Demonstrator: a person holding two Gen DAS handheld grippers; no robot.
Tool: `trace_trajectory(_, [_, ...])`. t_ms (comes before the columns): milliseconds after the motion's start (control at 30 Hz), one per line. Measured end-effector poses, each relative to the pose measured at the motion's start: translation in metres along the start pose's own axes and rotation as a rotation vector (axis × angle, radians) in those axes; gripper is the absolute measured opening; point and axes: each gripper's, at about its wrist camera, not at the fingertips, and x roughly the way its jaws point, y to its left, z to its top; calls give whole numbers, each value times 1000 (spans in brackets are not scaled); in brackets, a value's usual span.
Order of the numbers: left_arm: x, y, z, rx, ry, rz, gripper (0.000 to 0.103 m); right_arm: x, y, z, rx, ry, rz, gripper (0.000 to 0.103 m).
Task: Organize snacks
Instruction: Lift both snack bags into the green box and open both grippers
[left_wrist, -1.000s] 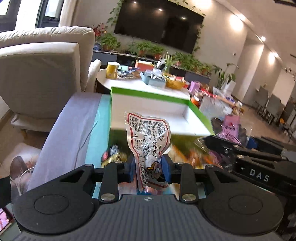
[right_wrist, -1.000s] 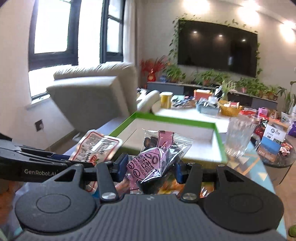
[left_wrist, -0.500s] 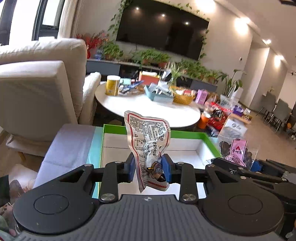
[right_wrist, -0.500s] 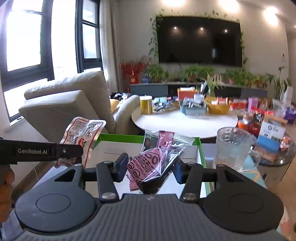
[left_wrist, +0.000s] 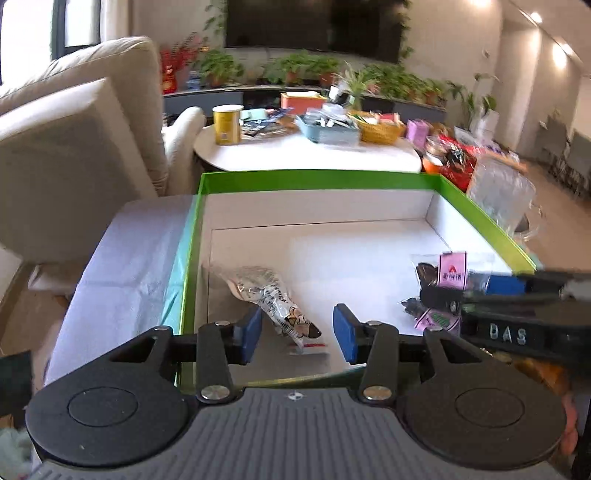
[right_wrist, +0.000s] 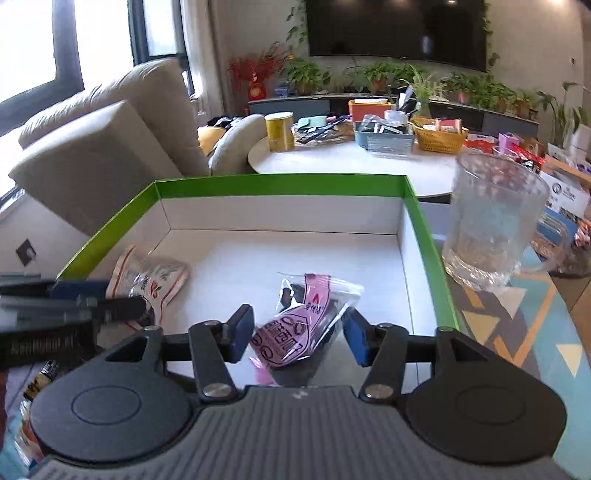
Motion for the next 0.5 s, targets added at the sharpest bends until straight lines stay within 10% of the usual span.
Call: trace_trajectory(500, [-45,1,-18,-72,41,-95,41,-41,7,-18,7,-16,-51,50])
